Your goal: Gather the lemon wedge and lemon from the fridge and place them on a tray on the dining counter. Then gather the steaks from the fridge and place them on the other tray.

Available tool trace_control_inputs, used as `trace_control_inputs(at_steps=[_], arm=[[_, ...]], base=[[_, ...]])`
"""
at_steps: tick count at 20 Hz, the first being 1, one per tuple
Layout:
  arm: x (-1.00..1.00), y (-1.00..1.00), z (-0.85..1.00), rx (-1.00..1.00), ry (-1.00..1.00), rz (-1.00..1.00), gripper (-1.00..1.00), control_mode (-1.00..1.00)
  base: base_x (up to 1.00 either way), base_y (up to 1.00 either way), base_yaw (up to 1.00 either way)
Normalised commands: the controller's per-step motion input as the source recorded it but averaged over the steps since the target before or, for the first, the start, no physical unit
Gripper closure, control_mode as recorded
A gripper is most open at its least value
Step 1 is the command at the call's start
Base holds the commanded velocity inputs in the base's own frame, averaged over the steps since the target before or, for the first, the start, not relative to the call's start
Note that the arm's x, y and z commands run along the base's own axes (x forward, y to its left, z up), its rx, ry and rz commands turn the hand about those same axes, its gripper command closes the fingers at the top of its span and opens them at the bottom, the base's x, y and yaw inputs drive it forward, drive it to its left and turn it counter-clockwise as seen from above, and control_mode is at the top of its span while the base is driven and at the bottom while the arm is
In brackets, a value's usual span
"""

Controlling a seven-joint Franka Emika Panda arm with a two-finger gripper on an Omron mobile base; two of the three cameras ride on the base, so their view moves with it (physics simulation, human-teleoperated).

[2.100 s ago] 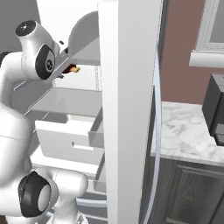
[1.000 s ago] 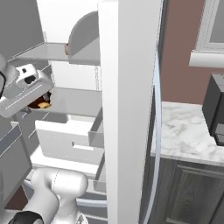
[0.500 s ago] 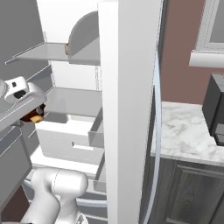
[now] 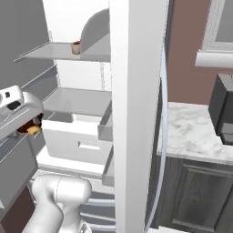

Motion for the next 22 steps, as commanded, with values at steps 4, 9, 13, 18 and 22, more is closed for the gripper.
trace_control_inputs(at_steps=[4, 9, 13, 18, 22], arm=[[0.0, 0.0, 0.0, 0.0, 0.0, 0.0, 1.0, 1.0], [0.0, 0.0, 0.0, 0.0, 0.0, 0.0, 1.0, 1.0], [0.0, 0.0, 0.0, 0.0, 0.0, 0.0, 1.0, 1.0], [0.0, 0.0, 0.0, 0.0, 0.0, 0.0, 1.0, 1.0], [0.0, 0.0, 0.0, 0.0, 0.0, 0.0, 1.0, 1.0]], base=[[-0.87, 0.0, -0.01], [-0.84, 0.05, -0.09], [-0.7, 0.17, -0.24], [-0.59, 0.3, -0.34], [-0.43, 0.52, -0.43]])
